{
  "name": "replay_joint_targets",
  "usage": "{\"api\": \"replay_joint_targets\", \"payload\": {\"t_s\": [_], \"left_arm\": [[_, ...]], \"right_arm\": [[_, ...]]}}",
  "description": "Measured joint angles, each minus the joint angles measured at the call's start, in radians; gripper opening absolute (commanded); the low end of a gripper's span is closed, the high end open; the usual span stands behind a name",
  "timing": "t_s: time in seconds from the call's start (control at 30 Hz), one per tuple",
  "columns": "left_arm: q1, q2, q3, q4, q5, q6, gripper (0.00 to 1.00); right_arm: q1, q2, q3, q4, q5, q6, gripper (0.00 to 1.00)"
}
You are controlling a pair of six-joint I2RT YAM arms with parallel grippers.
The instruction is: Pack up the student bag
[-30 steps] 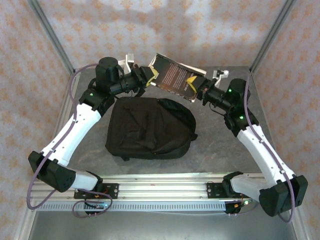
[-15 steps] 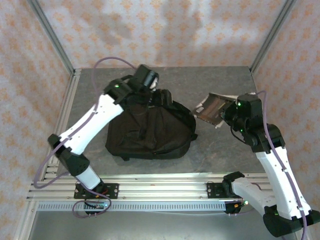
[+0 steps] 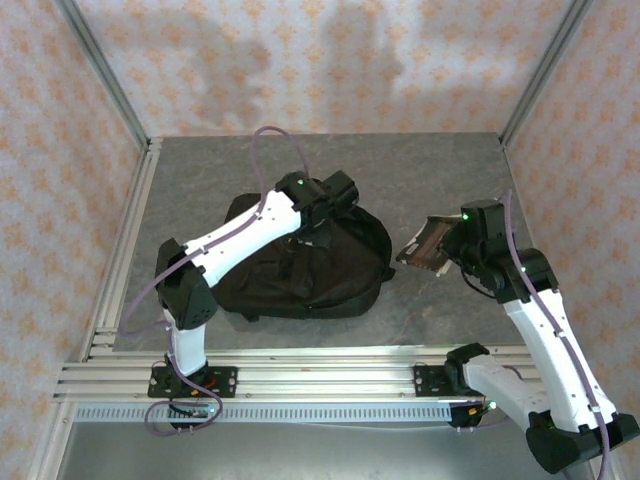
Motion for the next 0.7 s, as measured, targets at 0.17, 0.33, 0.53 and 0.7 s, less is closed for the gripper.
{"api": "replay_joint_targets", "payload": {"t_s": [0.17,0.33,0.53,0.7], "left_arm": [[0.03,0.0,-0.081,0.051,0.034,0.004,0.64],[0.064,0.0,-0.119,0.111,0.093,0.011,0.19],[0.085,-0.012,-0.129,0.164,0.186,0.023,0.0],[0.159,-0.095,-0.143,0.187,0.28,0.031,0.0]], "right_arm": [[0.0,0.005,-0.011,0.02,-0.024,-0.003,0.0],[0.0,0.015,-0.011,0.043,-0.046,-0.01,0.0],[0.0,0.027,-0.004,0.045,-0.045,-0.022,0.0],[0.0,0.029,0.036,0.044,-0.038,-0.032,0.0]]}}
